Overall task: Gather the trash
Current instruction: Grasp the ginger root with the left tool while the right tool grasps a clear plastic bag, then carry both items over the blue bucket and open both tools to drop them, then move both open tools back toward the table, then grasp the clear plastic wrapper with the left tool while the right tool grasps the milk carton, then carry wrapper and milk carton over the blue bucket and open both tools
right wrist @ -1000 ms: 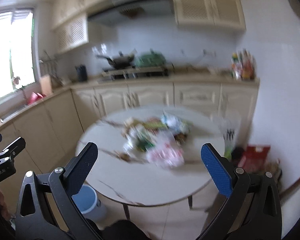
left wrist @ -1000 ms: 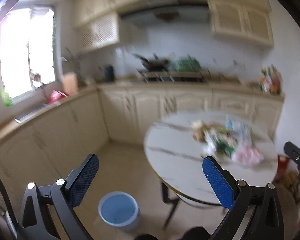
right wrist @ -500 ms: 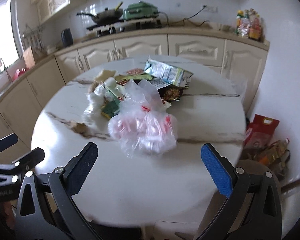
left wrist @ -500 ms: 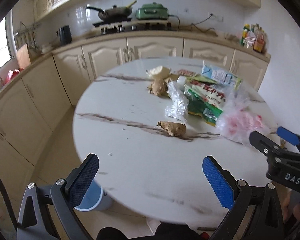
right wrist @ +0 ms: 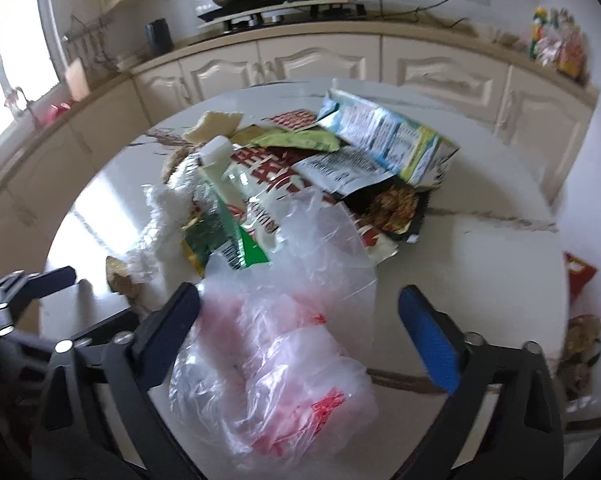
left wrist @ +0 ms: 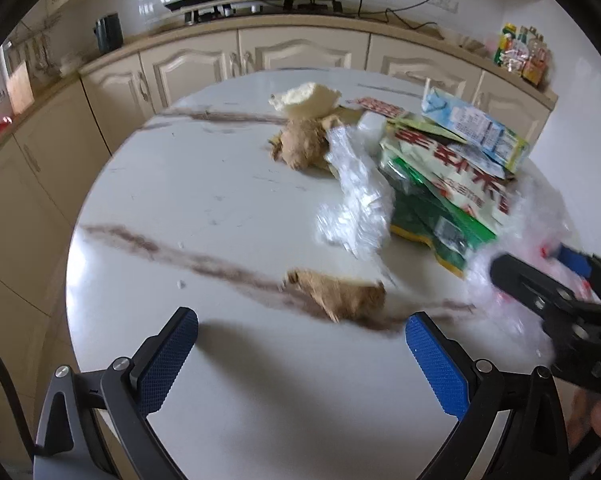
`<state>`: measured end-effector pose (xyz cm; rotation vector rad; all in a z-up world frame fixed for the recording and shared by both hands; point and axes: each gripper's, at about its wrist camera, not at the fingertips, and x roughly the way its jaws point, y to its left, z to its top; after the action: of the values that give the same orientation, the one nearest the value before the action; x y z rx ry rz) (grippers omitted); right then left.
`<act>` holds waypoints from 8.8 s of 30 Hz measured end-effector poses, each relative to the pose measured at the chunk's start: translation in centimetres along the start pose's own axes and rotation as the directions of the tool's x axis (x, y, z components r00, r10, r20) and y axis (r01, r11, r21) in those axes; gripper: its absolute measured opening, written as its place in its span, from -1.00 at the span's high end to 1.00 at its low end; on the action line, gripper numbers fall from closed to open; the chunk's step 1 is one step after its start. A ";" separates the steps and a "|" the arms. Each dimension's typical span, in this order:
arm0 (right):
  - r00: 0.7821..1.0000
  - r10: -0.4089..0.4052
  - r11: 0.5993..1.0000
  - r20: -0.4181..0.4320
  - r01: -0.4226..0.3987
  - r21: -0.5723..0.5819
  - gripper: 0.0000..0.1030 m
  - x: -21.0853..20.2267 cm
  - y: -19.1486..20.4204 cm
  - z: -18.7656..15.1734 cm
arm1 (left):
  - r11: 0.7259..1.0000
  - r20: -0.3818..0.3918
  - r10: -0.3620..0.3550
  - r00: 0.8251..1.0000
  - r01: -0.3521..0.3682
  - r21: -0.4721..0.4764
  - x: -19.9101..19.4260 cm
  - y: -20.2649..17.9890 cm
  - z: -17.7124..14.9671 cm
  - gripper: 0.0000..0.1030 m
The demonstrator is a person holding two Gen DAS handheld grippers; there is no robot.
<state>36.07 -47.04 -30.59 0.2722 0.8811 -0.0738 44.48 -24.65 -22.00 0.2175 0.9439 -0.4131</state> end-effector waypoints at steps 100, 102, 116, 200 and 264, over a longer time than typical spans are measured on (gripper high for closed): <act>0.794 0.321 0.895 -0.516 -0.433 -0.109 -0.45 37.2 40.9 -5.7 | 0.807 -0.317 0.134 0.939 -0.289 -0.515 11.3 42.7 -23.4 -0.16; 0.803 0.330 0.885 -0.496 -0.446 -0.135 -0.47 34.8 41.7 -5.3 | 0.785 -0.302 0.202 0.932 -0.338 -0.519 8.0 42.1 -23.1 -0.16; 0.923 0.373 0.809 -0.097 -0.375 -0.453 -1.00 7.3 42.3 -2.7 | 0.717 0.127 0.609 0.783 -0.475 -0.510 -16.6 27.9 -16.8 -0.92; 0.983 -0.131 0.990 0.128 0.124 0.061 -1.00 0.8 -5.9 7.3 | 0.994 0.087 -0.097 0.991 0.093 0.052 4.2 2.7 9.5 0.63; 0.891 0.197 0.840 -0.410 -0.369 -0.399 0.11 26.5 43.7 -5.0 | 0.858 -0.210 -0.016 0.978 -0.094 -0.505 4.4 43.2 -19.3 0.62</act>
<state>56.80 -2.36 -45.07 -0.0454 1.1772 0.4849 51.27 20.04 -36.60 -0.2152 1.2206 -0.0871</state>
